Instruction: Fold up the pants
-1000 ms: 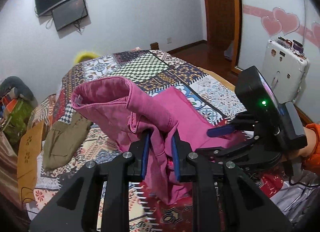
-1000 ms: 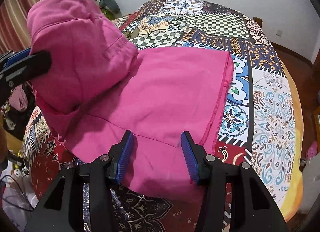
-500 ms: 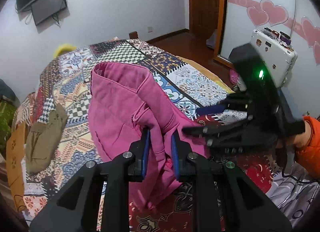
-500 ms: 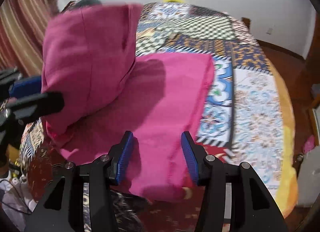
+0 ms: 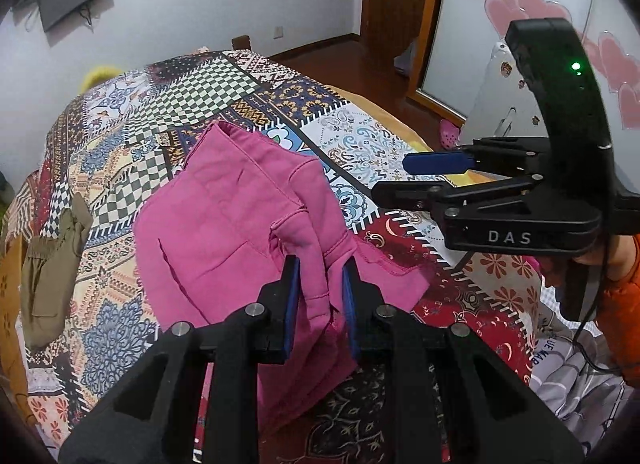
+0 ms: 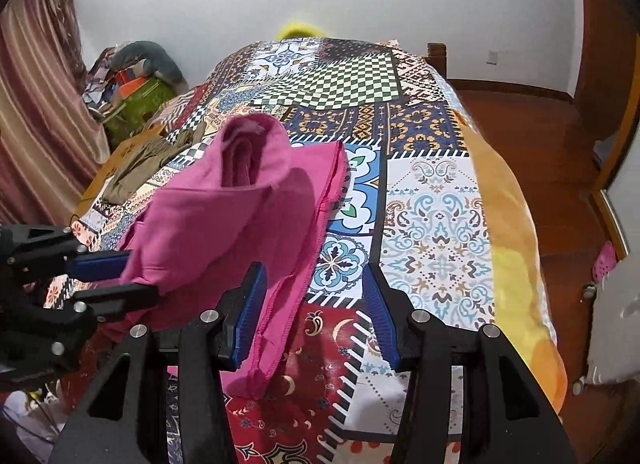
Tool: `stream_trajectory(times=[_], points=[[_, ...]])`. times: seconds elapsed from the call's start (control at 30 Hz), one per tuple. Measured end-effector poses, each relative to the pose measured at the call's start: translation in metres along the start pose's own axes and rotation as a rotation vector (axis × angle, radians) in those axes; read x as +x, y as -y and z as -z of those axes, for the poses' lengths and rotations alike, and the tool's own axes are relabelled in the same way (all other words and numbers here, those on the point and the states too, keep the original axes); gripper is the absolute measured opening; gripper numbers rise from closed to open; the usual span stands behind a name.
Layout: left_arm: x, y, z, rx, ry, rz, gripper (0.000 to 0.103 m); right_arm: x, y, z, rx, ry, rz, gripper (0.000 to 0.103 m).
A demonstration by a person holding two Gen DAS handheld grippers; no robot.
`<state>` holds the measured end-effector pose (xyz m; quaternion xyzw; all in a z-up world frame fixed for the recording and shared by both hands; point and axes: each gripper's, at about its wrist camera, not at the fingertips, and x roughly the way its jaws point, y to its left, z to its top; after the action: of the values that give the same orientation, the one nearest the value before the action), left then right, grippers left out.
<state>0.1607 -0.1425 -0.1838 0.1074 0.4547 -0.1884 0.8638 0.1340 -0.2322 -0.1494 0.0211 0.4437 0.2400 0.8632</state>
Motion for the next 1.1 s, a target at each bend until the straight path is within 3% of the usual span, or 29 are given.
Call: stream_trajectory(times=[0.2, 0.37, 0.57, 0.8, 1.1], points=[[0.004, 0.007, -0.001, 0.019, -0.019, -0.008, 0.021, 0.001, 0.001, 0.0, -0.007, -0.006, 0.005, 0.046], [-0.002, 0.01, -0.001, 0.001, -0.021, 0.042, 0.045, 0.0, 0.001, 0.001, -0.011, -0.01, 0.012, 0.046], [-0.018, 0.008, -0.005, -0.012, 0.033, 0.002, 0.048, -0.004, 0.002, 0.0, -0.01, 0.001, 0.018, 0.046], [-0.032, -0.022, -0.006, -0.055, 0.068, -0.082, 0.053, -0.009, -0.004, -0.001, -0.029, 0.008, 0.018, 0.046], [-0.02, -0.089, 0.011, -0.141, 0.006, -0.2, 0.055, -0.008, -0.013, 0.005, -0.065, -0.017, 0.016, 0.046]])
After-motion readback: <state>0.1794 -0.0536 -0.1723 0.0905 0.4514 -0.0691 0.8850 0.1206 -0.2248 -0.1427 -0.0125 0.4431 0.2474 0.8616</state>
